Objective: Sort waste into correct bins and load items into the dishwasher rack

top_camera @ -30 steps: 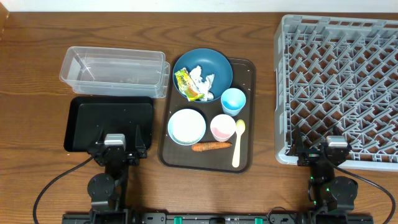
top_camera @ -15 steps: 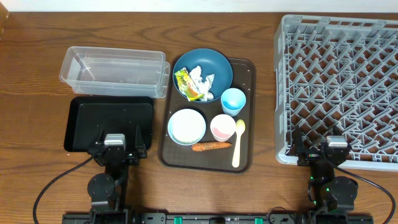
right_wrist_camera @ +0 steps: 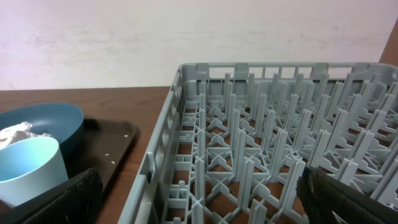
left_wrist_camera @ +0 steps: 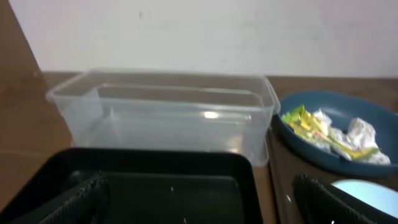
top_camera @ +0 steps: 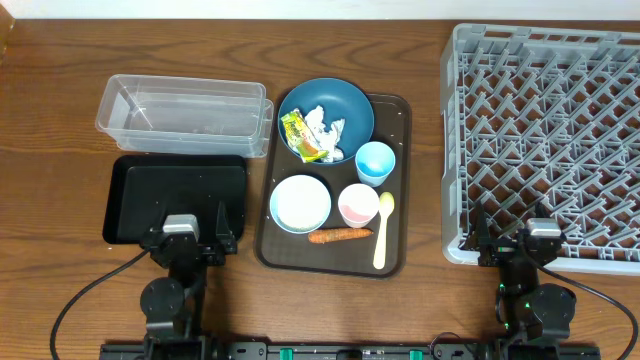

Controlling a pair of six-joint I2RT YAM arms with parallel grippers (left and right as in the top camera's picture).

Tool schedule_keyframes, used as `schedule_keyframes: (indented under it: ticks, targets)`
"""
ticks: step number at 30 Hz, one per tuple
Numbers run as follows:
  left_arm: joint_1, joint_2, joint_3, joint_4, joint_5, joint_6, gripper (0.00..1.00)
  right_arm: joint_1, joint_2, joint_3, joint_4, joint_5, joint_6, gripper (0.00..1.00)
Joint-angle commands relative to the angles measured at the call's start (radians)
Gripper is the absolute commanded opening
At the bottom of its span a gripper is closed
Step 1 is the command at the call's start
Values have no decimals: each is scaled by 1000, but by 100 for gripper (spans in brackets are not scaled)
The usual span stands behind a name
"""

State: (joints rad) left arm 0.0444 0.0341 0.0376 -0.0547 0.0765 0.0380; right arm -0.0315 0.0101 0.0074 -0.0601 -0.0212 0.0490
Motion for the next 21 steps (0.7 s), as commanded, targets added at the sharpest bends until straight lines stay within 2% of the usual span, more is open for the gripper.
schedule_keyframes:
  ticks: [1, 6, 13, 17, 21]
  targets:
    - [5, 73, 72, -15, 21, -34, 95, 15, 6, 36, -3, 21, 16, 99]
    - [5, 310, 230, -44, 21, -36, 95, 15, 99, 99, -4, 25, 17, 99]
    - [5, 711, 572, -211, 97, -35, 95, 15, 392, 308, -9, 23, -28, 99]
    - [5, 919, 791, -403, 123, -35, 95, 15, 610, 484, -83, 1, -28, 99]
    - [5, 1087, 1000, -679, 122, -35, 95, 15, 826, 695, -259, -13, -28, 99]
